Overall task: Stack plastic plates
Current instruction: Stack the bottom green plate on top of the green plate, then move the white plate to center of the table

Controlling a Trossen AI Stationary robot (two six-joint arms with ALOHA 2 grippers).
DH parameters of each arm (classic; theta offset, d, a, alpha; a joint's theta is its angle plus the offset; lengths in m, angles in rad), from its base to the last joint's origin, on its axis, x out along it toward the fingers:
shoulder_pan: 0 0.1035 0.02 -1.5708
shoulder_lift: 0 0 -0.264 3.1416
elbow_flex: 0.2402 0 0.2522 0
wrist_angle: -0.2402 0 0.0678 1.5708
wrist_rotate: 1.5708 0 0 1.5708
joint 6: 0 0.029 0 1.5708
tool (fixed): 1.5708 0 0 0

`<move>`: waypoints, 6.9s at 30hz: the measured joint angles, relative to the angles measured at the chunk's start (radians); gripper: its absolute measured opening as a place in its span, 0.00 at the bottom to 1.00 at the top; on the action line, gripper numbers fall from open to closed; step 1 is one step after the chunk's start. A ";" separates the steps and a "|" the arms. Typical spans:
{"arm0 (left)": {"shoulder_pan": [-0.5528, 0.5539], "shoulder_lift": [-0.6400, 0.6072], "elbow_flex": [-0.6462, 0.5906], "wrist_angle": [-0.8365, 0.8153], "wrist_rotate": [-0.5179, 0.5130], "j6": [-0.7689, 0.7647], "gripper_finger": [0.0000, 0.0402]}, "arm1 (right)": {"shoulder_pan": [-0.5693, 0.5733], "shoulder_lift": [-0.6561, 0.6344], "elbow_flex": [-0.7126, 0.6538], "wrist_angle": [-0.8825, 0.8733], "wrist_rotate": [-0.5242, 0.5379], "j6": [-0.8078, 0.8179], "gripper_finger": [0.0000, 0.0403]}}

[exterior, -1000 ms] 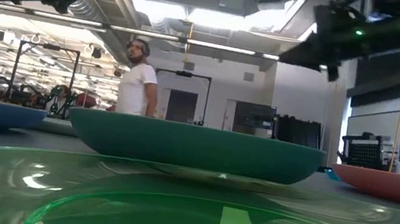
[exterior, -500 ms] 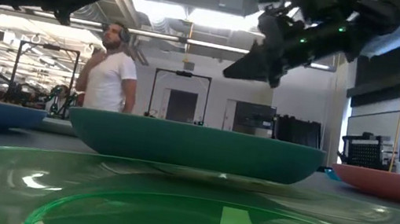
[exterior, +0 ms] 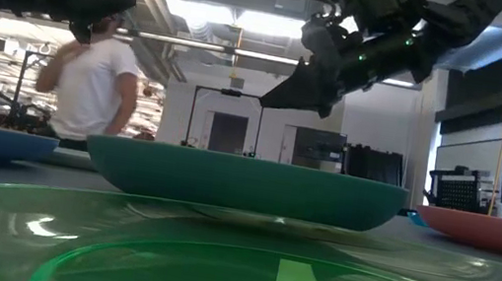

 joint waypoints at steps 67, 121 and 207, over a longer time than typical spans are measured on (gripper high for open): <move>0.117 0.104 0.001 0.203 0.134 0.213 0.08 | 0.164 0.093 0.063 -0.573 0.167 0.475 0.32; 0.117 0.104 0.001 0.207 0.178 0.220 0.08 | -0.400 -0.150 0.062 -0.351 0.068 0.178 0.00; 0.116 0.191 0.071 0.297 0.107 0.094 0.08 | -0.039 0.796 0.906 -0.389 0.050 -0.363 0.42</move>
